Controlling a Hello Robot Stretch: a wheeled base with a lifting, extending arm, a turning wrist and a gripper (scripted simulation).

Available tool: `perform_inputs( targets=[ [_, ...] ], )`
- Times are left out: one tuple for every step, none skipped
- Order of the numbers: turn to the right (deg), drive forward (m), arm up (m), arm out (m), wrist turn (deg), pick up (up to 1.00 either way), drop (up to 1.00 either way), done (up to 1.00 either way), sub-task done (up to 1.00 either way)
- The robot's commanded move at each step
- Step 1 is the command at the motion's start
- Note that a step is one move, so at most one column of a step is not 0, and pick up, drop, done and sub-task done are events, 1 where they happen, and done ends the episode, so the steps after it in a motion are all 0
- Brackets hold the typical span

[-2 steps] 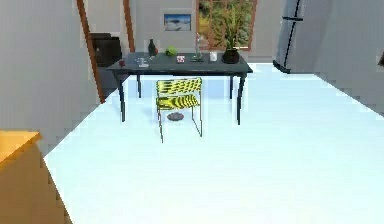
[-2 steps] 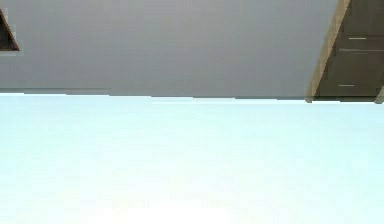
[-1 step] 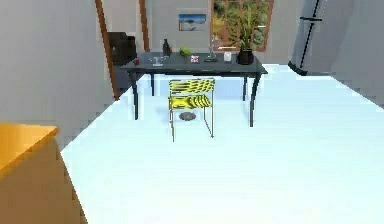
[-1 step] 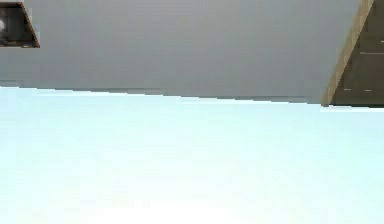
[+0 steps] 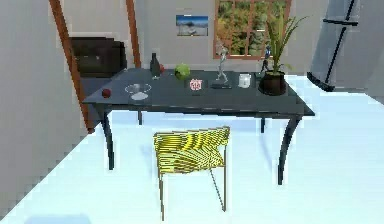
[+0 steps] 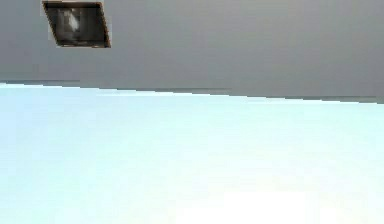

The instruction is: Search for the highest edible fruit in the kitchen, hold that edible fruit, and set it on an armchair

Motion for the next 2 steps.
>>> perform_inputs(
  targets=[
    [-33.0, 0.0, 0.0, 0.0, 0.0, 0.0, 0.0, 0.0, 0.0],
    [0.0, 0.05, 0.0, 0.0, 0.0, 0.0, 0.0, 0.0, 0.0]
  ],
)
